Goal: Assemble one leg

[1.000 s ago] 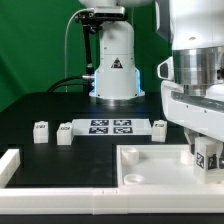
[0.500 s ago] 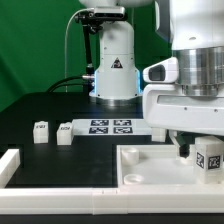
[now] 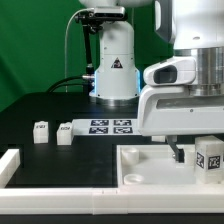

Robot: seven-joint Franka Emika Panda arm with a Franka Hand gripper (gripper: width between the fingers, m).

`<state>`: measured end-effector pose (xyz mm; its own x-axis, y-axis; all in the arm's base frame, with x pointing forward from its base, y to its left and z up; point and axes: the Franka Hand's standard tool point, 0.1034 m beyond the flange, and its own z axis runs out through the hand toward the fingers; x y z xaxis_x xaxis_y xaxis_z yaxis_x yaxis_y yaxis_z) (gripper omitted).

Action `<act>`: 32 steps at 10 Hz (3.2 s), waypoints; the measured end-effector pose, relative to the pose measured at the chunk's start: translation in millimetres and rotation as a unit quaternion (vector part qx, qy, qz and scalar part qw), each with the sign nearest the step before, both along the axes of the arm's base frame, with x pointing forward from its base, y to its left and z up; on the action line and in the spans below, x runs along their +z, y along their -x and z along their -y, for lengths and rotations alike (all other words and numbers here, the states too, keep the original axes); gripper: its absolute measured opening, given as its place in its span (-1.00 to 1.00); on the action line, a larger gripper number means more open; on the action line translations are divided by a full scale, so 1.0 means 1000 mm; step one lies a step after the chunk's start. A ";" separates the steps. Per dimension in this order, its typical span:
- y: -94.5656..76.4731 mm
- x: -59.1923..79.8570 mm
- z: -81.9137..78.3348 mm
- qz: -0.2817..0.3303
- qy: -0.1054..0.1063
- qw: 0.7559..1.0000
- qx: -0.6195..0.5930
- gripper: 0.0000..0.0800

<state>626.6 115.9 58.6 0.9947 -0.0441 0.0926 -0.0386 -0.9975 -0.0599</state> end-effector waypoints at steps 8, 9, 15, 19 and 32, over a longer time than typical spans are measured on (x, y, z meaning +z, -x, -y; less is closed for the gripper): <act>-0.001 0.000 0.006 0.001 0.002 1.000 0.001 -0.28; -0.001 0.000 0.006 -0.002 -0.005 0.998 -0.058 -0.28; 0.003 -0.002 -0.003 -0.016 -0.053 0.879 -0.474 -0.29; 0.004 -0.002 -0.003 -0.019 -0.058 0.856 -0.513 -0.10; 0.004 -0.001 -0.005 0.017 0.025 0.997 0.064 0.62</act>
Offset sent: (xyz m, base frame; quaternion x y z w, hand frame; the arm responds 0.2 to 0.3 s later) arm 0.0000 0.0000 0.0000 0.0000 0.0000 0.0000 1.0000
